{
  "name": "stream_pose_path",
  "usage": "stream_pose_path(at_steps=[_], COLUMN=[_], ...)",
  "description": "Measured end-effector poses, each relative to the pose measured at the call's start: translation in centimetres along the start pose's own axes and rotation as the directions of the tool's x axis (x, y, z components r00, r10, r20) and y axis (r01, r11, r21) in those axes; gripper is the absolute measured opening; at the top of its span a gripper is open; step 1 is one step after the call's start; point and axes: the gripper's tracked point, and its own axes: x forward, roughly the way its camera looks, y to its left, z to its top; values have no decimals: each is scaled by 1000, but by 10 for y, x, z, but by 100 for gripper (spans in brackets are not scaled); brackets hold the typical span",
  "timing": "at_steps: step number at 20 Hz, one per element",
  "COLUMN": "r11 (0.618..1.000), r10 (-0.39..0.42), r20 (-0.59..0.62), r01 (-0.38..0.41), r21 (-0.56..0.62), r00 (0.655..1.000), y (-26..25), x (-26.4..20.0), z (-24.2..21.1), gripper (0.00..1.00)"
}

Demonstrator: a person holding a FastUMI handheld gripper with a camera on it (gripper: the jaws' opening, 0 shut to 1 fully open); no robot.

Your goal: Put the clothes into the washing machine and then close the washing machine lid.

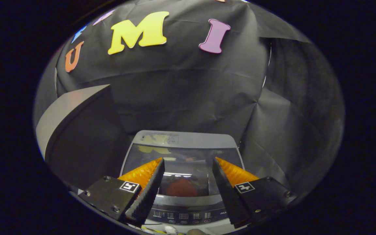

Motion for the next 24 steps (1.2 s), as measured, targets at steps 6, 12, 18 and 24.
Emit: stream_pose_path(at_steps=[6,12,18,24], r11=[1000,998,990,987], r10=[-14,-40,-99,-119], r20=[10,52,209,375], r01=[14,38,76,69], r21=[10,44,119,145], r00=[1000,998,973,920], y=[-7,-17,-19,-5], x=[-5,-53,-166,-294], z=[0,-5,-8,-33], gripper=[92,92,92,96])
